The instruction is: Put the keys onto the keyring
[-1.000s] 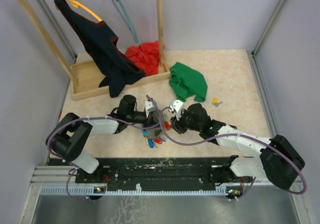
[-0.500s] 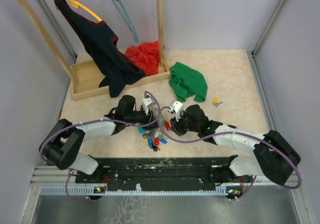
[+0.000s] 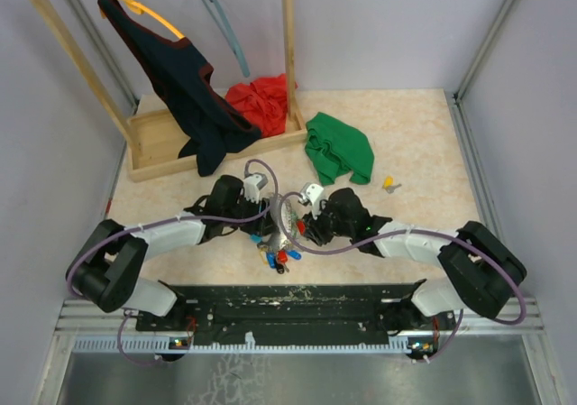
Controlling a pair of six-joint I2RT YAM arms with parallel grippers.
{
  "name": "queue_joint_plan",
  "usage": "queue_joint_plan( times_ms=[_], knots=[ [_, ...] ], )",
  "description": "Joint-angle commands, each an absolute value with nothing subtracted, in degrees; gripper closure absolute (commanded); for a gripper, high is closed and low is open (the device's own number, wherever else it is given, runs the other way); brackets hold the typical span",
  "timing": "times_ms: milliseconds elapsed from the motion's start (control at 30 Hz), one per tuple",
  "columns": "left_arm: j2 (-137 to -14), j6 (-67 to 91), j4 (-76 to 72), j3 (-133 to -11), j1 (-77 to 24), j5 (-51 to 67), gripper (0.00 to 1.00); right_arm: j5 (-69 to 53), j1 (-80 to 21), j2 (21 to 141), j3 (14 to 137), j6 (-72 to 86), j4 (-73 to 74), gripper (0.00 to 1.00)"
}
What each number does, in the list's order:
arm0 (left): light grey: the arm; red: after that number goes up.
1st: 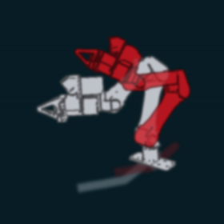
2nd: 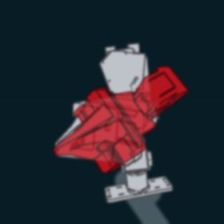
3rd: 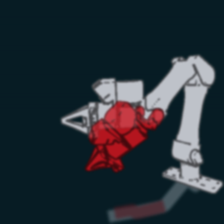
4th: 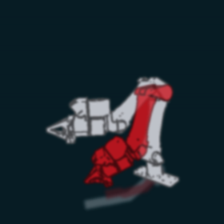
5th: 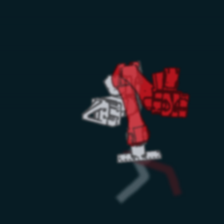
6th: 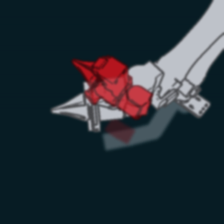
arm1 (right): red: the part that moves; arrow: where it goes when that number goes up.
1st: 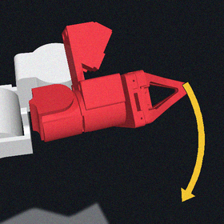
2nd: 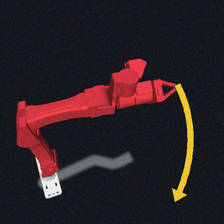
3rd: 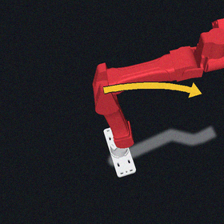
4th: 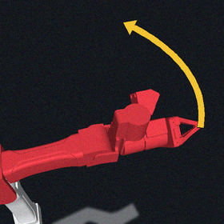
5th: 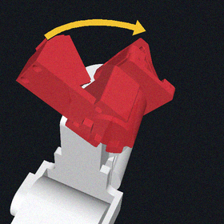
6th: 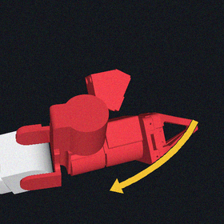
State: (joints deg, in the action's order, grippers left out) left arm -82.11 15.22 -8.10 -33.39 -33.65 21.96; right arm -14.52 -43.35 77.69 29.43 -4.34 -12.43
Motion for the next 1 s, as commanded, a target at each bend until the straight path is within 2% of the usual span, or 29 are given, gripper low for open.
queue_joint_plan(
  times_ms=[0,233,533,600,667,767,967],
  knots=[
    [-83.0,18.5,-1.5,-35.5,-32.4,14.3,0.43,-15.0,-43.0,78.6,33.6,-5.8,-16.6,0.63],
    [-88.0,18.1,2.6,-37.4,-28.0,13.2,0.33,-14.6,-42.9,82.8,36.3,-7.0,-17.4,0.64],
    [-87.4,15.6,3.6,-38.6,-21.8,9.4,0.3,-17.0,-42.8,86.9,39.8,-9.9,-17.0,0.63],
    [-87.8,15.5,3.3,-40.0,-21.7,11.3,0.3,-16.9,-42.8,87.6,40.5,-9.9,-16.8,0.64],
    [-87.8,16.4,1.8,-40.7,-22.0,15.8,0.23,-16.3,-42.6,87.8,40.9,-10.0,-16.8,0.64],
    [-87.8,20.0,-1.2,-40.2,-22.9,21.3,0.21,-16.1,-42.2,87.7,40.1,-9.6,-17.8,0.64],
    [-90.9,23.3,-3.5,-40.0,-25.4,21.6,0.2,-16.5,-42.2,87.1,37.6,-8.4,-21.2,0.64]
  ],
)
